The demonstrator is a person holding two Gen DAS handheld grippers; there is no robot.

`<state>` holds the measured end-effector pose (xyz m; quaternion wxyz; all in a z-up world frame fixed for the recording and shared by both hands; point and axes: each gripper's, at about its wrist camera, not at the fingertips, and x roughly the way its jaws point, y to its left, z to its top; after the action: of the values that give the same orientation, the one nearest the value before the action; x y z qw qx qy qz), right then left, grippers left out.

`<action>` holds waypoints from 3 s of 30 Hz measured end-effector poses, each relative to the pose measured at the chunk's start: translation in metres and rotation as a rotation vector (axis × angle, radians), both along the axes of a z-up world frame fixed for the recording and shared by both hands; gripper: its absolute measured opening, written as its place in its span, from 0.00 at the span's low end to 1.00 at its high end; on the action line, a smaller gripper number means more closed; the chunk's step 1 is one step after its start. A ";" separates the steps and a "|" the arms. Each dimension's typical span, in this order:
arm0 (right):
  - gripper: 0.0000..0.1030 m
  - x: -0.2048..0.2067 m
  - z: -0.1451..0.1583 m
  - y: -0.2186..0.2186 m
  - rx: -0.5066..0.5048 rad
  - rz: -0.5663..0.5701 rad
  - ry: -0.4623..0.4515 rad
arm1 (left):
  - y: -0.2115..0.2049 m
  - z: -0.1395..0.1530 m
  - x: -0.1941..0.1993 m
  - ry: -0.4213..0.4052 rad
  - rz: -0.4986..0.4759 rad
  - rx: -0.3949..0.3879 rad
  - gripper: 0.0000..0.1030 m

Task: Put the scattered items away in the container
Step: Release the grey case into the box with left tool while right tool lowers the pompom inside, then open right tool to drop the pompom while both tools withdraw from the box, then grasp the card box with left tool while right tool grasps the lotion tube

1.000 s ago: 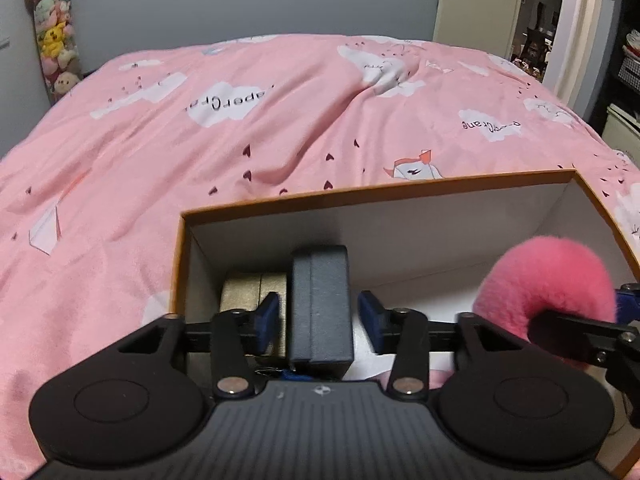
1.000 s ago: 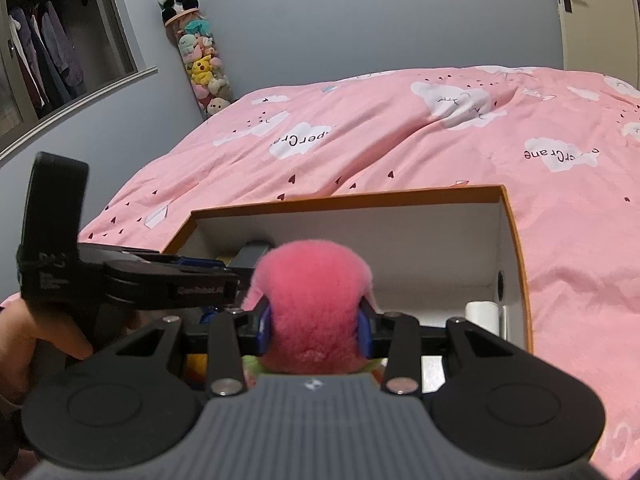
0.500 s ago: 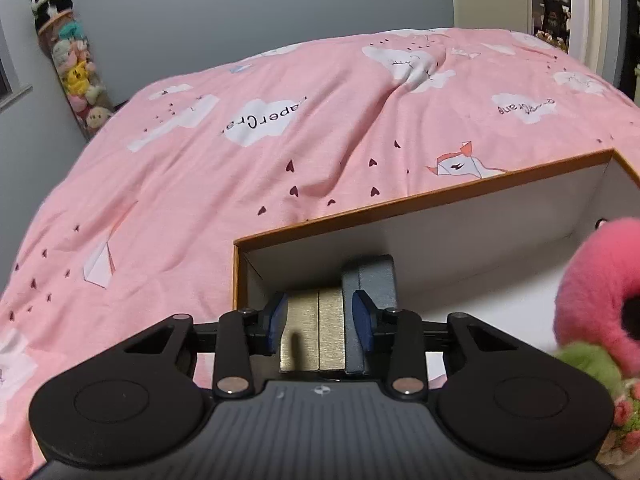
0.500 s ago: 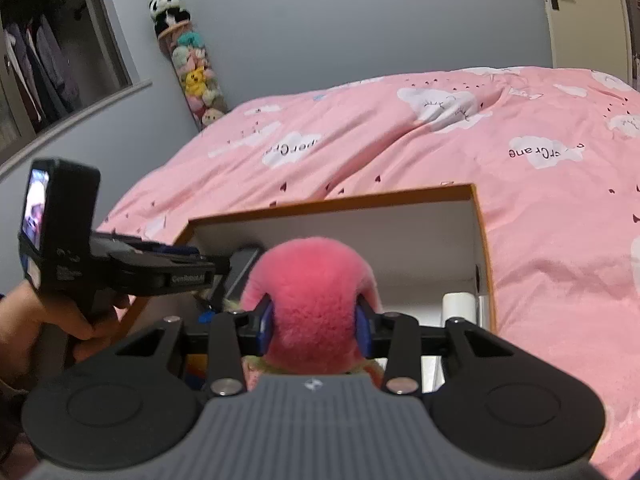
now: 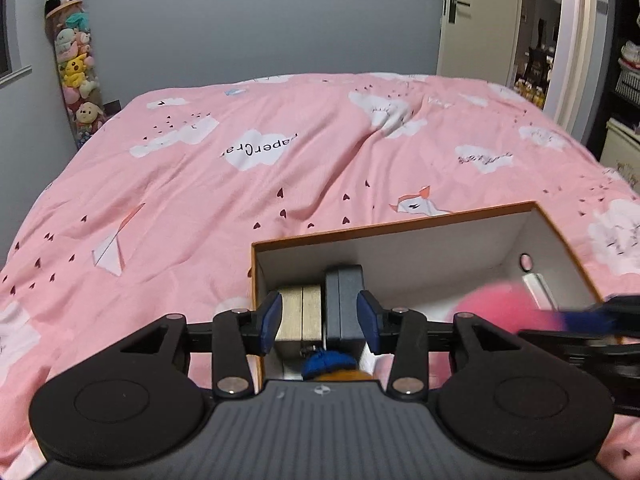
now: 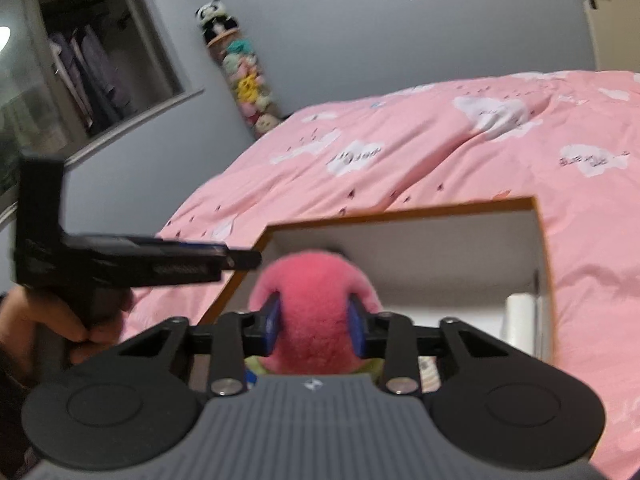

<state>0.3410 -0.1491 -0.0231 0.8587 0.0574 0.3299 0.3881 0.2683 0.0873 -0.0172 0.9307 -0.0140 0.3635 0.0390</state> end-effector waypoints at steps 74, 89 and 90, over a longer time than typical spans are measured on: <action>0.38 -0.136 -0.041 -0.071 -0.275 -0.170 0.032 | -0.048 -0.034 -0.145 0.144 -0.090 -0.284 0.42; 0.38 -0.130 -0.050 -0.080 -0.304 -0.208 0.070 | -0.038 -0.055 -0.136 0.212 -0.045 -0.455 0.42; 0.38 -0.129 -0.051 -0.081 -0.301 -0.207 0.075 | -0.038 -0.056 -0.135 0.217 -0.043 -0.462 0.42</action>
<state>0.2118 -0.2298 -0.0743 0.8800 -0.0238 0.4083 0.2416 0.1330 0.0493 -0.0731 0.8589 -0.2143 0.4607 -0.0638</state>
